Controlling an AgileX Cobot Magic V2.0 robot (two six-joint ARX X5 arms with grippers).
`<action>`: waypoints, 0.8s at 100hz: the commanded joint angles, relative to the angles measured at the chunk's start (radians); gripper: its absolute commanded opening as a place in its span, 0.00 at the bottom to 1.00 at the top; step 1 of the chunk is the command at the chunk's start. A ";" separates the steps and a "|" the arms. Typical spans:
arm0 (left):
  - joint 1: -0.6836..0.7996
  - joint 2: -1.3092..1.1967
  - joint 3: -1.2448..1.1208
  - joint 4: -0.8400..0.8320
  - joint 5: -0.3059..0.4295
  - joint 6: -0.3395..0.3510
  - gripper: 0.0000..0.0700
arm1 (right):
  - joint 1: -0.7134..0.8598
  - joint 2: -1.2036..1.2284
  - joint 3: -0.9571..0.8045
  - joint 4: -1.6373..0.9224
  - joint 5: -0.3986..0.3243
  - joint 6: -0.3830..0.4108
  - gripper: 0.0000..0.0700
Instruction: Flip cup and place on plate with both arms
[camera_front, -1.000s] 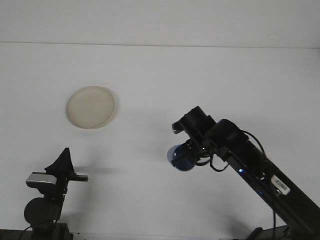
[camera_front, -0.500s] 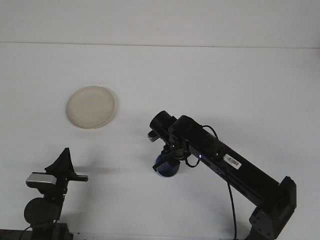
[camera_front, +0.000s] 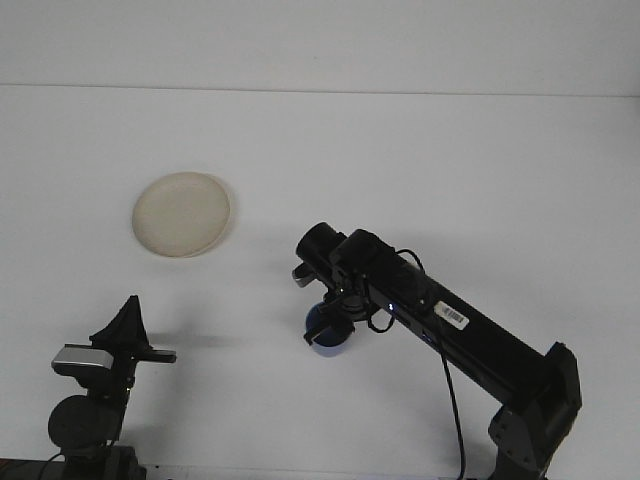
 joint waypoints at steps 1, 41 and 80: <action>0.000 -0.001 -0.019 0.010 0.001 0.005 0.02 | 0.009 0.021 0.026 0.003 -0.002 -0.012 0.42; 0.000 -0.001 -0.019 0.010 0.001 0.005 0.02 | -0.008 -0.042 0.056 -0.032 -0.002 -0.046 0.66; 0.000 -0.001 -0.019 0.010 0.001 0.005 0.01 | -0.190 -0.290 0.056 -0.033 0.001 -0.122 0.66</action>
